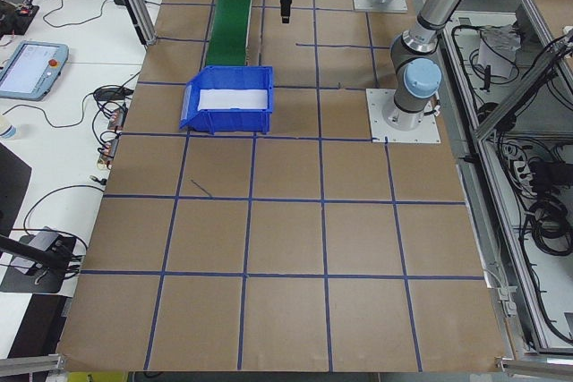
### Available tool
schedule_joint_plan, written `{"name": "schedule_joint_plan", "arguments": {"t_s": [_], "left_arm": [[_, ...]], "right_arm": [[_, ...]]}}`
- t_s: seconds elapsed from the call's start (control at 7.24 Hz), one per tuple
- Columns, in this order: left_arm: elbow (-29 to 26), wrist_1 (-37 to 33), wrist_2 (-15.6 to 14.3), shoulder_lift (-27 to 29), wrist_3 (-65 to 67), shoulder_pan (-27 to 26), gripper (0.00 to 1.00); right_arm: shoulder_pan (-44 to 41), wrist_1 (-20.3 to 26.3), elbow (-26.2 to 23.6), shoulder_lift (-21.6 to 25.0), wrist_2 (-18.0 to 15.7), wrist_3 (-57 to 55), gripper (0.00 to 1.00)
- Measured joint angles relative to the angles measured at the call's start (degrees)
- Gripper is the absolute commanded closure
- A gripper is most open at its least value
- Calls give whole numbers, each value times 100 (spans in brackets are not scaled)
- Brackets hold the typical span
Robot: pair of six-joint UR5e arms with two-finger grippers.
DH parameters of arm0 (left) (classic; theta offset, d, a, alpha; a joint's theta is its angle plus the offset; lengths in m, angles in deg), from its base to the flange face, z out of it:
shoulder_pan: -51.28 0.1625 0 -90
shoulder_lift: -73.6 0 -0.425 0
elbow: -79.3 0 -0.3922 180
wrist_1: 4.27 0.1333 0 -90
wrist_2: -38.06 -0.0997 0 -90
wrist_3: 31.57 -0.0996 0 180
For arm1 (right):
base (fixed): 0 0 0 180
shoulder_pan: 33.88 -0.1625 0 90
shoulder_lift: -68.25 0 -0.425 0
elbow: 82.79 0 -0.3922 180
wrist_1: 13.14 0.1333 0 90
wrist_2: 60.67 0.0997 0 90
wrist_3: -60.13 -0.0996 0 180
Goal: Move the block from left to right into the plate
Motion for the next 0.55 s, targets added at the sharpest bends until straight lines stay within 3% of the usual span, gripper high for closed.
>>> {"name": "schedule_joint_plan", "arguments": {"t_s": [0.55], "left_arm": [[7, -5, -17, -5, -10, 20, 0]], "right_arm": [[14, 678, 24, 15, 256, -72, 0]]}}
